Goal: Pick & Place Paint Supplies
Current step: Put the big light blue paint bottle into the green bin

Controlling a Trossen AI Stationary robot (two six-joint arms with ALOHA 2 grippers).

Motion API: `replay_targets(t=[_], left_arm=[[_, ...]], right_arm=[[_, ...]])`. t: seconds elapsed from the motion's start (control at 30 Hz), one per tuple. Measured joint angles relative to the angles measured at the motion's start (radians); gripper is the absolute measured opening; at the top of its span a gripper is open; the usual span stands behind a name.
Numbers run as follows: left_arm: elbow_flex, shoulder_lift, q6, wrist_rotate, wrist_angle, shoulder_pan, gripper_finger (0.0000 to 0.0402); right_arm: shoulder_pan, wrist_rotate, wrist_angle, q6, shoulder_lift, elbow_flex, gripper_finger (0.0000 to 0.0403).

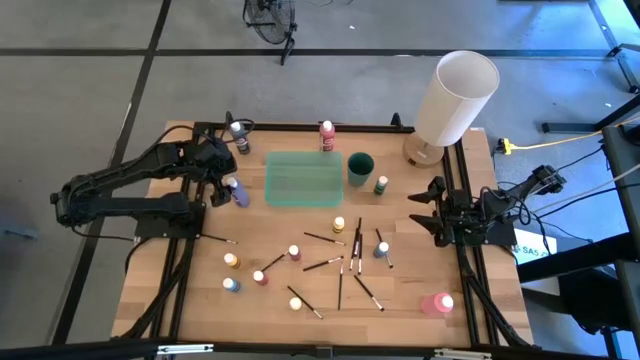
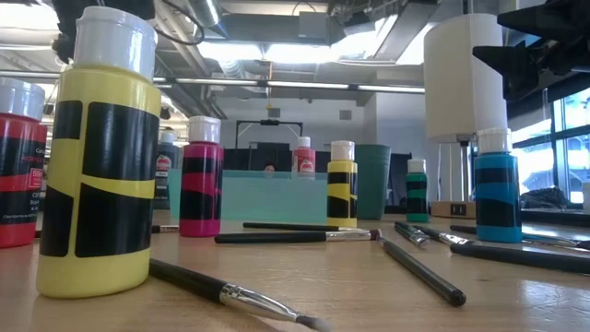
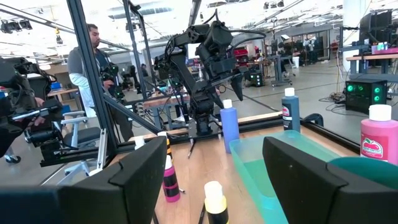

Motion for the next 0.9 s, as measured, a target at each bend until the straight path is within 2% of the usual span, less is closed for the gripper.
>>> replay_targets(t=[0.33, 0.9], left_arm=[[0.000, 0.003, -0.008, 0.000, 0.000, -0.029, 0.0325], [0.004, 0.087, -0.010, 0.007, 0.010, -0.049, 0.0203]], right_arm=[[0.000, 0.000, -0.001, 0.000, 0.000, 0.000, 0.0270], [0.000, 0.000, -0.008, 0.000, 0.000, 0.000, 0.0270]])
